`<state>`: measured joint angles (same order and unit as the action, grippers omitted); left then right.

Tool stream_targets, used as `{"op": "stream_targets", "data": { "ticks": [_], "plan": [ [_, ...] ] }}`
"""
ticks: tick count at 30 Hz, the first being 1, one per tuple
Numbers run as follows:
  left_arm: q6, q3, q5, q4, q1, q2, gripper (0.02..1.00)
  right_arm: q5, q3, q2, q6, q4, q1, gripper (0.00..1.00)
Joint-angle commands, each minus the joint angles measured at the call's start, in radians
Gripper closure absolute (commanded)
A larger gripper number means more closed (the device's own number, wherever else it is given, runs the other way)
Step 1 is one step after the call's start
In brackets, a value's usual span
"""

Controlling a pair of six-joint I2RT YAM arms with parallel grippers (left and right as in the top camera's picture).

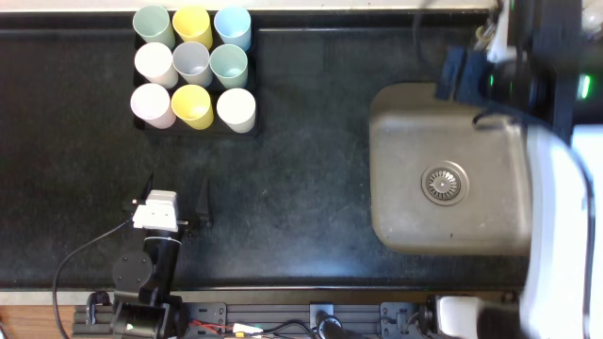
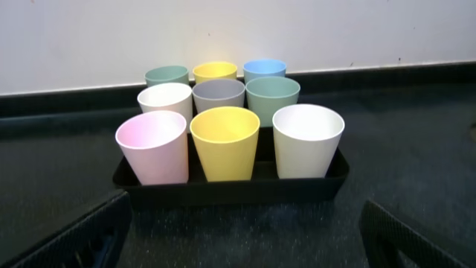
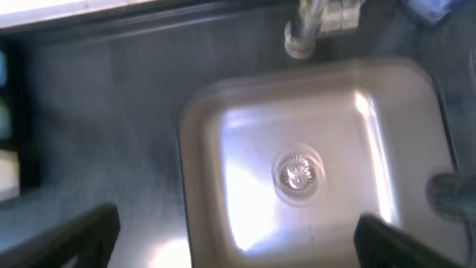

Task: Store Cups

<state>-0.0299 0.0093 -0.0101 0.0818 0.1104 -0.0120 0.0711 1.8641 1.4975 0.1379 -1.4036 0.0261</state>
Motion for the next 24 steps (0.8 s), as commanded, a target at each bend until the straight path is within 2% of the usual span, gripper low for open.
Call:
{"op": "stream_targets", "data": {
  "ticks": [1,3,7,11,14,18,24],
  "plan": [
    [-0.015,-0.002,0.009,0.003,-0.005,0.009,0.02,0.011,-0.605,-0.39,0.01,0.49,-0.015,0.005],
    [-0.015,-0.002,0.009,0.003,-0.005,0.009,0.02,0.011,-0.888,-0.545,-0.027,0.826,-0.026,0.005],
    [-0.015,-0.002,0.009,0.003,-0.005,0.009,0.02,0.007,-1.345,-0.809,-0.204,1.487,-0.027,0.003],
    [-0.015,-0.002,0.009,0.003,-0.005,0.009,0.02,0.007,-1.602,-0.94,-0.251,1.869,-0.027,0.003],
    [-0.015,-0.002,0.009,0.003,-0.005,0.009,0.02,0.008,-1.732,-0.985,-0.258,1.953,-0.027,0.007],
    [-0.015,-0.002,0.009,0.003,-0.005,0.009,0.018,0.009,-1.861,-0.993,-0.259,1.958,-0.027,0.005],
    [-0.015,-0.002,0.009,0.003,-0.005,0.009,0.02,0.015,-1.859,-0.993,-0.258,1.752,-0.025,0.003]
  ]
}}
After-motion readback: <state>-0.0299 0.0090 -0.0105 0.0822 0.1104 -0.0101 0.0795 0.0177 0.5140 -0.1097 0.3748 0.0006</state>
